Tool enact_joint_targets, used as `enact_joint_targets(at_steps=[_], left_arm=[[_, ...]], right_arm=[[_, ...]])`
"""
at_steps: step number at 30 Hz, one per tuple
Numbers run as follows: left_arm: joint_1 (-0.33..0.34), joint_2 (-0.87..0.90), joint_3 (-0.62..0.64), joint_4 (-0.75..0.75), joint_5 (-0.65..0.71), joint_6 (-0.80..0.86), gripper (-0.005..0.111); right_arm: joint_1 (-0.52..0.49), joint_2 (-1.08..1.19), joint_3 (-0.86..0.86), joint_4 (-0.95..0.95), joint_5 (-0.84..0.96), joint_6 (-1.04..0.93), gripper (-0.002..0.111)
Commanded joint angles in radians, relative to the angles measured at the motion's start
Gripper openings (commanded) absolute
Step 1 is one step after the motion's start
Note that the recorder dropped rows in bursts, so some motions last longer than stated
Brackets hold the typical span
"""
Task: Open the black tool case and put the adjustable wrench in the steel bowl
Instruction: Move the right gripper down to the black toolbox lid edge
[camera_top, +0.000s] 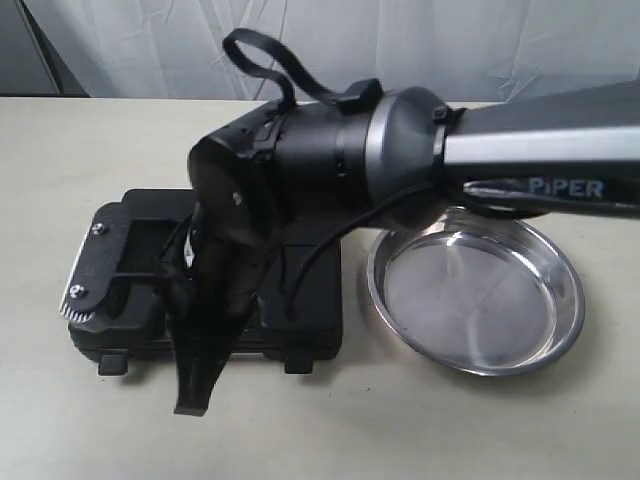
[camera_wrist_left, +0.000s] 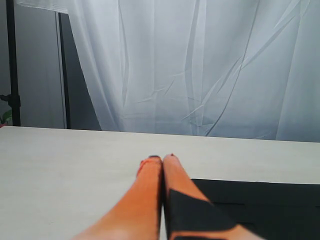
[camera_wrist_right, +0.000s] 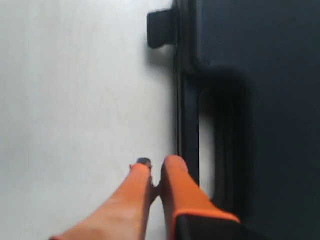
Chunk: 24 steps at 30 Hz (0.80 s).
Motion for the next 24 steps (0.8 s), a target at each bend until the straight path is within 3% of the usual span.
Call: enact_joint_targets(at_steps=[1, 3, 5, 16, 24], left_arm=[[-0.005, -0.006, 0.005, 0.003, -0.002, -0.001, 0.000], [-0.005, -0.006, 0.005, 0.003, -0.002, -0.001, 0.000], [-0.005, -0.006, 0.005, 0.003, -0.002, -0.001, 0.000], [-0.005, -0.006, 0.005, 0.003, -0.002, -0.001, 0.000], [-0.005, -0.006, 0.005, 0.003, -0.002, -0.001, 0.000]], right_arm=[[0.035, 0.032, -0.007, -0.066, -0.051, -0.013, 0.031], [0.037, 0.049, -0.007, -0.070, -0.036, -0.010, 0.043], [0.037, 0.062, -0.007, -0.082, -0.034, -0.010, 0.047], [0.017, 0.130, -0.007, -0.148, -0.076, 0.024, 0.047], [-0.045, 0.152, -0.104, -0.120, -0.041, 0.051, 0.047]])
